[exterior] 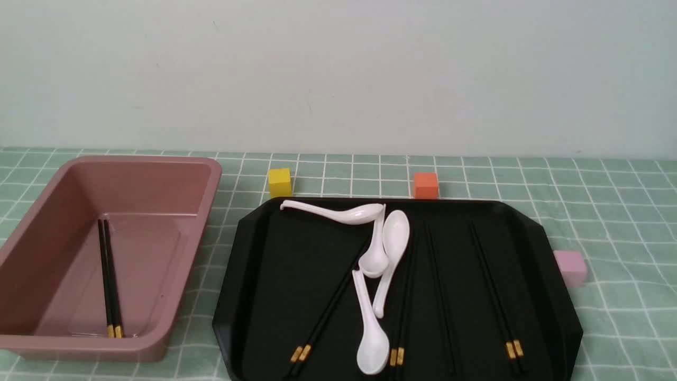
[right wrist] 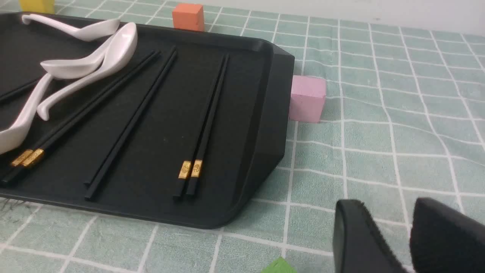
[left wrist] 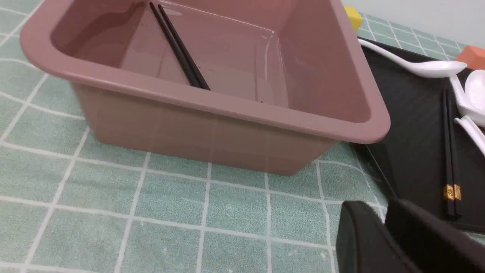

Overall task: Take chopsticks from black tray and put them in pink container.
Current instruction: 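Reach over to the black tray and grasp a pair of chopsticks with the left gripper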

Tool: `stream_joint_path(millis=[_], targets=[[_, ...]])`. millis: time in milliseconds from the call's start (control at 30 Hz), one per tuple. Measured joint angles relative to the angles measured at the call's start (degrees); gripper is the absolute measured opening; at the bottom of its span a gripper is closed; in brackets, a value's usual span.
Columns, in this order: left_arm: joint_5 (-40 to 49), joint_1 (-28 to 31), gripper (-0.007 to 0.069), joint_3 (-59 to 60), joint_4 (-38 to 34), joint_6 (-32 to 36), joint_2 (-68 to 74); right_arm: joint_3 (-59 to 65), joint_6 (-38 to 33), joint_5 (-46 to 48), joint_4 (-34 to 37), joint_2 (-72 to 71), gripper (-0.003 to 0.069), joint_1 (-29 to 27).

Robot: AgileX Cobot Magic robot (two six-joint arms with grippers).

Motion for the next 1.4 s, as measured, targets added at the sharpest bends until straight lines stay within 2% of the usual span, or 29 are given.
stream_joint_path(millis=[1200,1300,1400], targets=[[-1.21,0.0,0.0147,0.05,0.07,0.0,0.0,0.0,0.0,0.0,0.0,0.0,0.024,0.0],[-3.28,0.0,0.0149,0.05,-3.8,-1.61,0.0,0.0,0.0,0.0,0.0,0.0,0.024,0.0],[-4.31,0.0,0.0153,0.05,-16.11,-9.06,0.0,0.0,0.0,0.0,0.0,0.0,0.024,0.0]])
